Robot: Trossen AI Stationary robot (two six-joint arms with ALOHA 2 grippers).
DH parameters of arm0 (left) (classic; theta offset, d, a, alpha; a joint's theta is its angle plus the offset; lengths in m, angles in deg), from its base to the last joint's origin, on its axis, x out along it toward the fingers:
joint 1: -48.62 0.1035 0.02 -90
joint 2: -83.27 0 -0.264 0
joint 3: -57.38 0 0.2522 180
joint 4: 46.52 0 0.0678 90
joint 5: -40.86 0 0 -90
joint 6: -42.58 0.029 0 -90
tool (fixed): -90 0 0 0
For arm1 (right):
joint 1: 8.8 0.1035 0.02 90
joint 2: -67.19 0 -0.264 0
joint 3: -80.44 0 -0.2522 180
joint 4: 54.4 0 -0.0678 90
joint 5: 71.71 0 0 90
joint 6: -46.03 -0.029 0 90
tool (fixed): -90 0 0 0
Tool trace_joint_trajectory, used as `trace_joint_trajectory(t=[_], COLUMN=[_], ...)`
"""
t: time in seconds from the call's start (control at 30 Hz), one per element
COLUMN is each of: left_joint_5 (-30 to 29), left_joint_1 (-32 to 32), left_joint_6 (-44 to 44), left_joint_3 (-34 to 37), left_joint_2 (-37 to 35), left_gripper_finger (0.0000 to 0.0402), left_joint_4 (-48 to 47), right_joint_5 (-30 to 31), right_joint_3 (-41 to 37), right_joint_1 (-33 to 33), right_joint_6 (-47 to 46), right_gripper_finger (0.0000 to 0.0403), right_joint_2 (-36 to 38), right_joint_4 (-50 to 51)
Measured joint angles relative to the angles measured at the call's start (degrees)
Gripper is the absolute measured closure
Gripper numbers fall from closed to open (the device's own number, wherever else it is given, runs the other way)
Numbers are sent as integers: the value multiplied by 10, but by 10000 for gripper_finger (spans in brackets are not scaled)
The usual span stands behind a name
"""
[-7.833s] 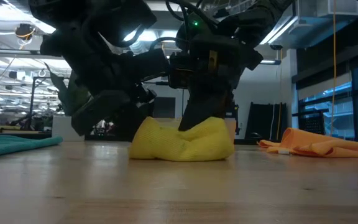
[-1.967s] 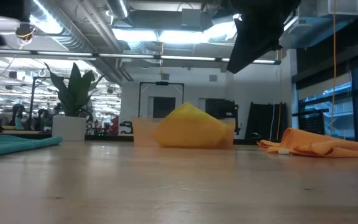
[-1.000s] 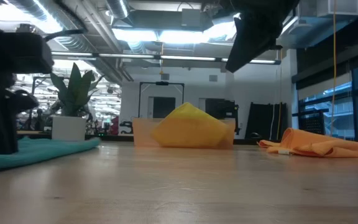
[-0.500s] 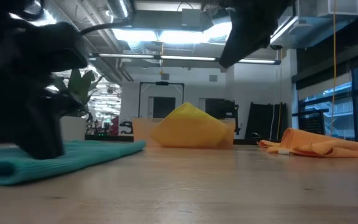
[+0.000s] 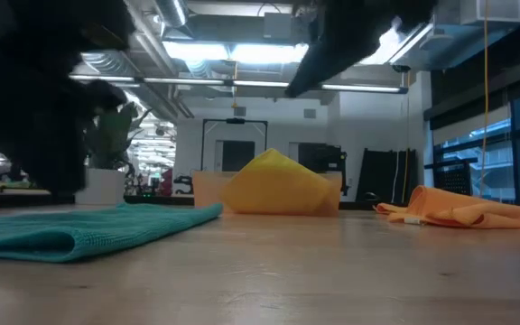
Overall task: Roll microfiber towels into tight, uniform cylinder then place into a basket
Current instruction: Roll the blue microfiber cloth
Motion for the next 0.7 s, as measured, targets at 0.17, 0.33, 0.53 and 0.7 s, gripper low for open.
trace_joint_trajectory(t=[0.17,0.33,0.53,0.7], left_joint_5=[-4,-5,-31,-44], left_joint_1=[-52,-102,-143,-162], left_joint_6=[-76,-183,-263,-277], left_joint_3=[-30,-34,-34,-34], left_joint_2=[0,-1,-1,-1], left_gripper_finger=[333,333,333,333], left_joint_4=[-85,-128,-141,-141], right_joint_5=[-123,-124,-132,-193], right_joint_3=[0,0,0,16], right_joint_1=[13,19,25,25], right_joint_6=[134,207,297,315], right_gripper_finger=[301,301,301,301], right_joint_2=[-92,-153,-200,-246], right_joint_4=[-110,-223,-373,-439])
